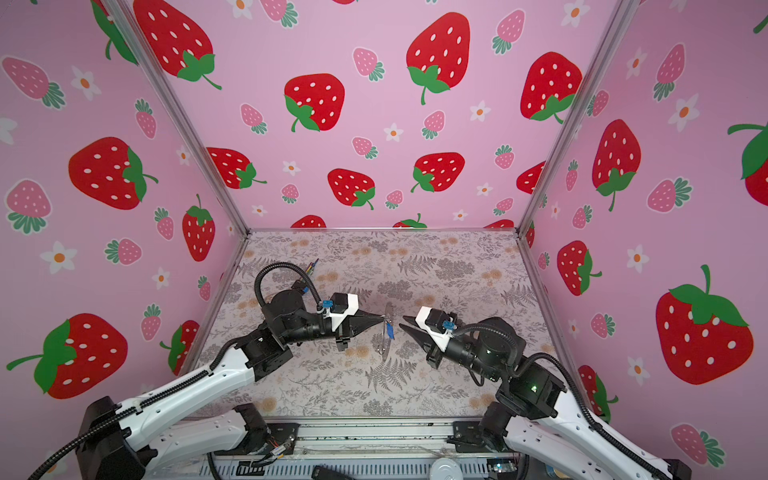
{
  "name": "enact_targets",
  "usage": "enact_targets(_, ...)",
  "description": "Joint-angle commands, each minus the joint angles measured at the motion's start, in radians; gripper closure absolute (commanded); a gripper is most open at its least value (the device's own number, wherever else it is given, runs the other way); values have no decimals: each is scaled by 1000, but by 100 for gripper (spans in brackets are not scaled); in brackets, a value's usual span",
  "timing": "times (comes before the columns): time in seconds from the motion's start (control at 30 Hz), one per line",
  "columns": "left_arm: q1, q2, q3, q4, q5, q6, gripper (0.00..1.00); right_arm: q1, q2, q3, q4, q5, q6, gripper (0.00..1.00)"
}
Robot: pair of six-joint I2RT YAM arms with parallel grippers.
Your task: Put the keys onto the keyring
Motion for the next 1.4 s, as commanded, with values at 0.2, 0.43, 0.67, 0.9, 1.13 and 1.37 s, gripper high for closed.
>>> enact_targets(0.2, 3, -28, 21, -15, 115, 26, 100, 5, 113, 40, 26, -112, 18, 84)
enact_targets(0.43, 4, -42, 23, -40, 123, 44, 100, 4, 114, 12, 46, -110, 20, 88)
enact_targets(0.67, 4, -33, 31, -48, 143, 54, 100, 4, 119, -3, 65, -132, 25, 90)
enact_targets(0.9, 5, -30, 37, -50, 157, 51, 100, 4, 139, -3, 65, -159, 22, 94)
enact_targets(1.13, 4, -31, 48, -81, 149, 67, 100, 5, 134, 2, 40, -160, 18, 100)
enact_targets(1.37, 3, -88, 160, -475, -79, 331, 71, 4, 124, 72, -150, -84, -15, 100)
